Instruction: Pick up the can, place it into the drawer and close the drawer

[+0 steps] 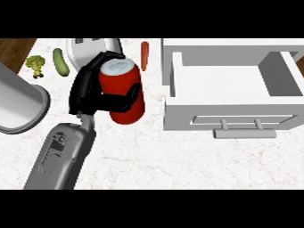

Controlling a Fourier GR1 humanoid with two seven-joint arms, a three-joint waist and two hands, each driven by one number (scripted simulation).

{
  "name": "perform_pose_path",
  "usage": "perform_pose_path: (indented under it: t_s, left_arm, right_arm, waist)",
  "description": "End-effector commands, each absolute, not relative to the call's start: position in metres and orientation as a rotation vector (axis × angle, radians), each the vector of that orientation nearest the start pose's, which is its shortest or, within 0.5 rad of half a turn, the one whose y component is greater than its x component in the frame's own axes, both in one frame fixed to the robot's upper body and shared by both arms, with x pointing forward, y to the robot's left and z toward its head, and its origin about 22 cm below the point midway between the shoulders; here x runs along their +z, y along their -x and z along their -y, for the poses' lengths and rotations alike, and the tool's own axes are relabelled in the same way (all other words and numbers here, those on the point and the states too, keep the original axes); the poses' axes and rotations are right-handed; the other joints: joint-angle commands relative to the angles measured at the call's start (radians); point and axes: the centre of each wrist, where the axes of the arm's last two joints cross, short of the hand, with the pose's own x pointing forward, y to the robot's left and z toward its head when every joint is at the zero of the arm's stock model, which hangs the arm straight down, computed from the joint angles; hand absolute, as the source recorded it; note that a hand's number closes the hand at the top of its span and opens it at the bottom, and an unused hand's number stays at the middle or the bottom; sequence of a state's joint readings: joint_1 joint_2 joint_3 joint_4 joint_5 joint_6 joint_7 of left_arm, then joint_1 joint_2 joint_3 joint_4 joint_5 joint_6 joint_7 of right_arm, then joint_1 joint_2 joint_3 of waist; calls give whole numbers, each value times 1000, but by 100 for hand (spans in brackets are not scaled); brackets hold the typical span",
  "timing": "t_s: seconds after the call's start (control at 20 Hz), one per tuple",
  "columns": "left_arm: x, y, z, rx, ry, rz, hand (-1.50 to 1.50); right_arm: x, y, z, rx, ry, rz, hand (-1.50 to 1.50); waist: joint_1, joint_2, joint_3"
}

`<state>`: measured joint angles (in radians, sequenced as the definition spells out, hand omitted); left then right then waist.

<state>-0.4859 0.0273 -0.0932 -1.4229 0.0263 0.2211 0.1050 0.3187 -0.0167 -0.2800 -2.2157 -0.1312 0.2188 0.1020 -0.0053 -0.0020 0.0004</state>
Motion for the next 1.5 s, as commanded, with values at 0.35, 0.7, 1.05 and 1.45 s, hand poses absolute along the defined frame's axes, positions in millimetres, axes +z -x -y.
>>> perform_pose_path:
  t_s: [0.35,0.7,1.05,1.45]
  left_arm:
    - [176,-361,-82,-146,38,1827,150]
    - [223,-380,-33,-186,24,1814,150]
    - [233,-392,-3,-191,6,1825,150]
    - [257,-413,16,-223,-30,1789,150]
  right_arm:
    - [85,-125,311,-34,173,1841,-150]
    - [110,-129,310,-33,182,1828,-150]
    - [108,-146,310,1,185,1832,-150]
    - [110,-163,301,-11,178,1832,-150]
  waist:
    - [-10,1,0]
    - [-17,2,0]
    - [-25,6,0]
    - [-38,13,1]
